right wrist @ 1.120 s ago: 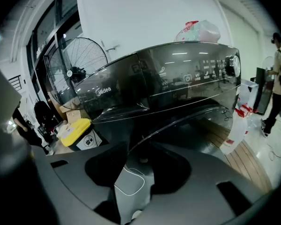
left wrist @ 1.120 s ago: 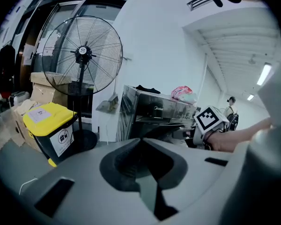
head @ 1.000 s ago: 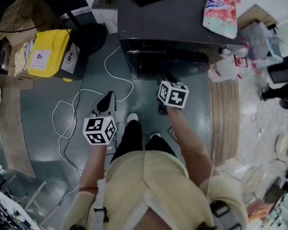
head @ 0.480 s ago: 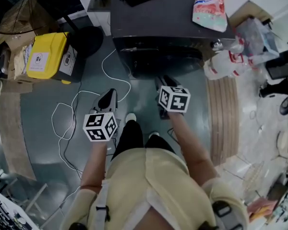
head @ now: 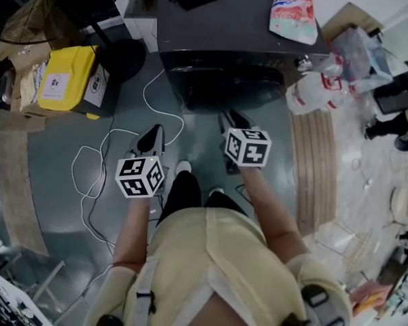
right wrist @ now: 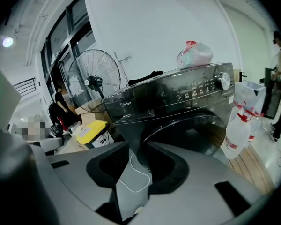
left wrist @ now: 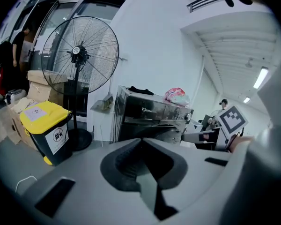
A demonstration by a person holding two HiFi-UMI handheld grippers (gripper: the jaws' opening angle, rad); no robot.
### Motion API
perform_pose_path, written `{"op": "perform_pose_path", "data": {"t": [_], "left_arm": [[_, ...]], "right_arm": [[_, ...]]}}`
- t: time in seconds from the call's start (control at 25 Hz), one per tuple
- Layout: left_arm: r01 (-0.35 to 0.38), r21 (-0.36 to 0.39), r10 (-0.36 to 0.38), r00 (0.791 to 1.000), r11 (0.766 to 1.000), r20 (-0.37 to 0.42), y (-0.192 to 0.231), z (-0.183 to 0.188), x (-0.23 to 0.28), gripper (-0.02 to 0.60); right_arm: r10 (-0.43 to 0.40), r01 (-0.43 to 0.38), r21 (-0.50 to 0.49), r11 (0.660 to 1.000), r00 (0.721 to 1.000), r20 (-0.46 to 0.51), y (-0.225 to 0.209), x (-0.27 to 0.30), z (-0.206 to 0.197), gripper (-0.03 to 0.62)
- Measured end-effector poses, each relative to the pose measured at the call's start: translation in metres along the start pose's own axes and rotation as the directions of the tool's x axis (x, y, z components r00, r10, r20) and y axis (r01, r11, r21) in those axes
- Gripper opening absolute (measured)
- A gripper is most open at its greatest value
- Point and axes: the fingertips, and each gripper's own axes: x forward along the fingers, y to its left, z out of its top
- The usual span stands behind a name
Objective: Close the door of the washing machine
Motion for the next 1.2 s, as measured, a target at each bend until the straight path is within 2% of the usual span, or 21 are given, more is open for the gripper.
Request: {"op": "perform_pose_path", "data": {"t": [0.44, 0.64, 1.2], "left_arm": [[0.003, -0.013, -0.003, 1.0, 1.0, -0.016, 0.009, -0.002, -0.004, 0.005], [0.021, -0.01, -0.022, 0.999, 1.0, -0.035, 0.013, -0.002, 0.003, 0.005], [0.066, -0.01, -0.067, 0.995, 0.998, -0.074, 0.043, 0.003, 0.021, 0.005]], "right_arm": [[-0.018, 0.018, -0.017, 1.0, 1.0, 0.017, 0.009, -0.016, -0.003, 0.008], [-0.014, 0.014, -0.057, 0.998, 1.0, 0.011, 0.017, -0.016, -0.002, 0.005], [-0.008, 0.008, -0.032, 0.999, 1.0, -0.005, 0.037, 0.004, 0.004, 0.005]]}}
